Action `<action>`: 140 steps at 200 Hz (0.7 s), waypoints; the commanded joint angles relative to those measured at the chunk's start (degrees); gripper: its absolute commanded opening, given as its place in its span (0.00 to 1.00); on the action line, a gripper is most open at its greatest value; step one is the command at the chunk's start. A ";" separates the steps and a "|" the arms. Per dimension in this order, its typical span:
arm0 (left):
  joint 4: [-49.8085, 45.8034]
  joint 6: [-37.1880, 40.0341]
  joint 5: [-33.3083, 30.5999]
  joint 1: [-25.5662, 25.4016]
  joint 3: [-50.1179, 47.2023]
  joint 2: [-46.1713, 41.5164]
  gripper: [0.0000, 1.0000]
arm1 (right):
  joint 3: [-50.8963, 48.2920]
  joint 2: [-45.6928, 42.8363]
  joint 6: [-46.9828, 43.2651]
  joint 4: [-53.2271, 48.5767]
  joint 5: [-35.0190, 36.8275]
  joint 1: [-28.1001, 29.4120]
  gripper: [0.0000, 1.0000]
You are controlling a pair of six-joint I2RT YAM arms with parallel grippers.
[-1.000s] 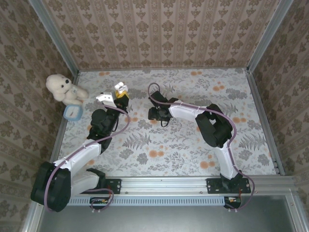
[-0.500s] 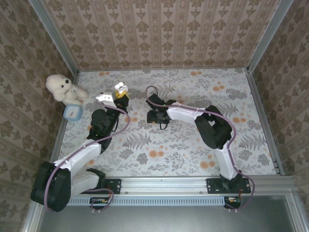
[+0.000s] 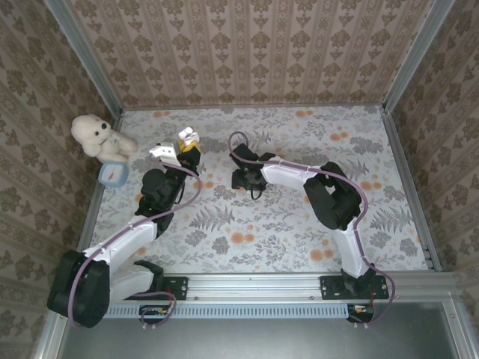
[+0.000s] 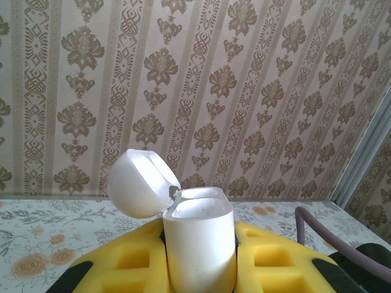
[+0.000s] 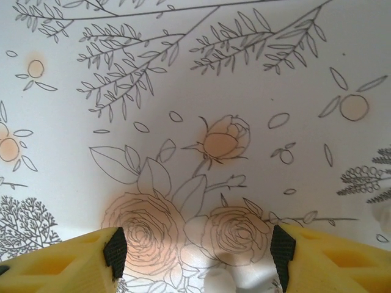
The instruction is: Insert the wireless bluetooth earbuds into the charging case
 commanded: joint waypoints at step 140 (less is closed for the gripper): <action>1.03 -0.89 0.99 -0.64 1.81 0.10 0.00 | -4.81 -8.27 1.20 -2.16 -0.57 2.95 0.67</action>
